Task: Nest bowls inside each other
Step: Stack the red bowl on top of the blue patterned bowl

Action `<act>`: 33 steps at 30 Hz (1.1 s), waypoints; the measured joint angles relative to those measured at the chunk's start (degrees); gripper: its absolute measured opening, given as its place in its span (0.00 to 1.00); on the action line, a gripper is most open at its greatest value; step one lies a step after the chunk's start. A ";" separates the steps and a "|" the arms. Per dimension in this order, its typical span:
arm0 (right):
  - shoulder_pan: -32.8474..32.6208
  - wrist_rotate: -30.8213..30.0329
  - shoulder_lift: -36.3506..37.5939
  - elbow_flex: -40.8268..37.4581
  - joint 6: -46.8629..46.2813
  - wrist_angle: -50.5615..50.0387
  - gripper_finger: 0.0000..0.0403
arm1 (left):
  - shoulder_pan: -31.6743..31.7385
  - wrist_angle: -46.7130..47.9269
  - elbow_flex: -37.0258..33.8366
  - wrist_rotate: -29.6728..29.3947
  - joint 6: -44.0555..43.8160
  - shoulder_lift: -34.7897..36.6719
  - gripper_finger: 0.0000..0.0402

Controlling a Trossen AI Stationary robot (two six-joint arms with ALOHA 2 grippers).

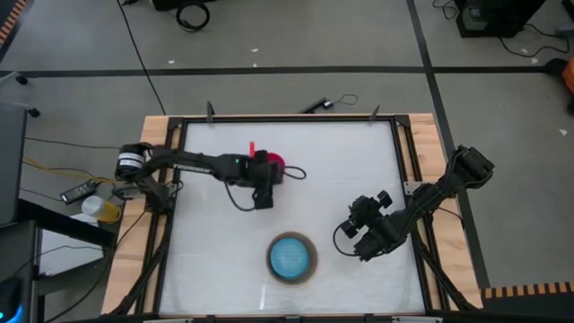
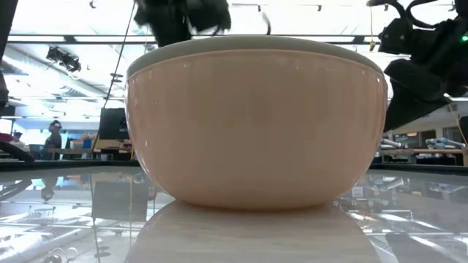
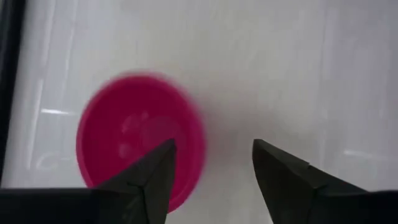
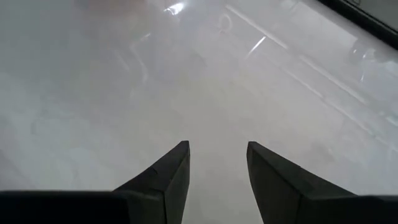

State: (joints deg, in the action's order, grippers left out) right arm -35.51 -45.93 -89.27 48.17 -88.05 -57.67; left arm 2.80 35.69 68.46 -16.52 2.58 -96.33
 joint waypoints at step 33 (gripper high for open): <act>24.85 6.05 9.81 -0.19 44.71 35.74 0.41 | -4.07 -10.80 -4.58 7.10 23.35 7.13 0.01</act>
State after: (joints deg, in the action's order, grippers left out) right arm -10.66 -39.89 -79.47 47.98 -43.34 -21.93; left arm -1.27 24.89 63.88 -9.41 25.93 -89.20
